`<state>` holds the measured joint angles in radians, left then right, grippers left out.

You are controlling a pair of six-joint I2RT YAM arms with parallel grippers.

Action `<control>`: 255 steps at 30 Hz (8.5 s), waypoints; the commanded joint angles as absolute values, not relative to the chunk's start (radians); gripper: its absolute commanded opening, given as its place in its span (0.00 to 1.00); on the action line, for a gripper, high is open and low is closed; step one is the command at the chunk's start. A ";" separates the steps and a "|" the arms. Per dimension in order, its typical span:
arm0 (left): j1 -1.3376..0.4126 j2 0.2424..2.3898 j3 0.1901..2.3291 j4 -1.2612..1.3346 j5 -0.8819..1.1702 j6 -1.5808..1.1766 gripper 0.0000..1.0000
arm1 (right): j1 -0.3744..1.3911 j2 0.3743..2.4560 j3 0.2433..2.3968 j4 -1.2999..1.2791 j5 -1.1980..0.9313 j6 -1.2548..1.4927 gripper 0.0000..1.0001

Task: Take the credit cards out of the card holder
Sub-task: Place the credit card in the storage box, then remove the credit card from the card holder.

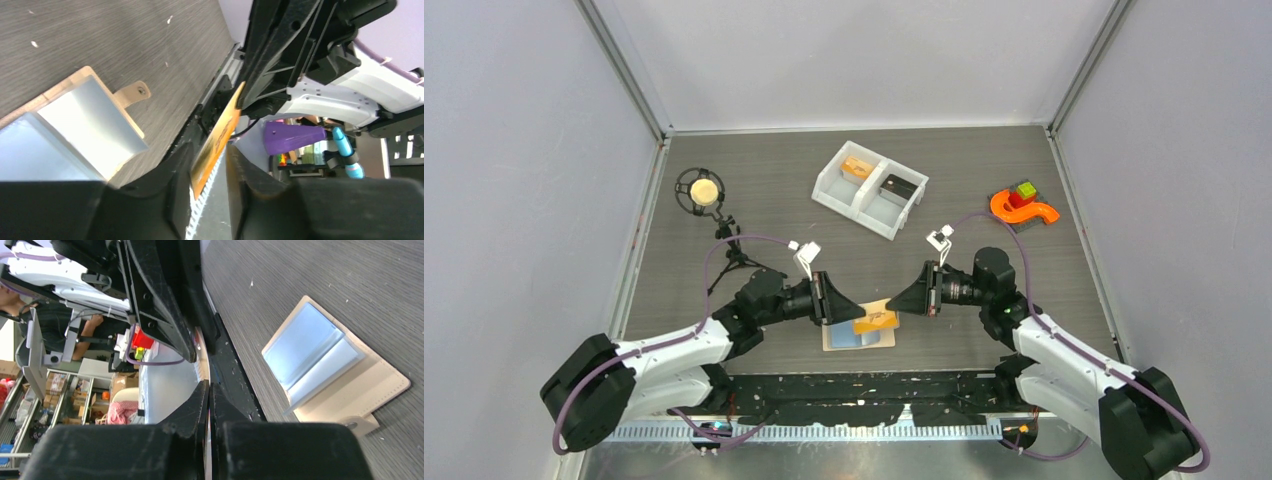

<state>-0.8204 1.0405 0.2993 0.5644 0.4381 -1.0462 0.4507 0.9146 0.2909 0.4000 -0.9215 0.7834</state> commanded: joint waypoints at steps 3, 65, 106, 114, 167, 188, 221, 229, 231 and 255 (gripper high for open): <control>-0.780 0.933 0.342 0.375 0.369 -0.977 0.76 | 0.450 0.847 0.320 0.443 -0.839 0.848 0.05; -0.764 0.259 0.769 -0.800 -0.143 -0.368 1.00 | 0.357 2.228 1.751 0.064 -0.059 0.996 0.05; -0.764 0.274 0.778 -0.807 -0.137 -0.356 1.00 | 0.365 2.177 1.634 0.176 -0.048 1.071 0.05; -0.764 0.277 0.781 -0.810 -0.138 -0.356 1.00 | 0.365 2.172 1.641 0.145 -0.028 1.070 0.24; -0.764 0.501 0.708 -0.756 -0.104 -0.493 0.98 | 1.047 1.408 0.890 -0.243 0.190 0.790 0.65; -0.764 0.426 0.669 -0.739 -0.118 -0.517 0.99 | 1.177 1.750 1.134 -0.485 0.360 0.876 0.80; -0.764 0.487 0.677 -0.719 -0.064 -0.528 0.98 | 1.171 1.714 1.006 -0.294 0.360 0.791 0.58; -0.764 0.586 0.677 -0.689 -0.005 -0.551 0.87 | 1.134 1.628 0.873 -0.100 0.285 0.782 0.54; -0.764 0.623 0.682 -0.678 0.030 -0.561 0.82 | 1.120 1.613 0.828 -0.052 0.258 0.782 0.52; -0.764 0.981 0.706 -0.512 0.021 -0.651 0.34 | 0.993 1.489 0.616 0.200 0.095 0.768 0.66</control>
<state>-0.7689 1.0245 0.6765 -0.5724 0.0441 -0.6361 0.9871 1.5360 0.5812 0.2974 0.0299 0.8074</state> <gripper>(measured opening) 0.327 0.613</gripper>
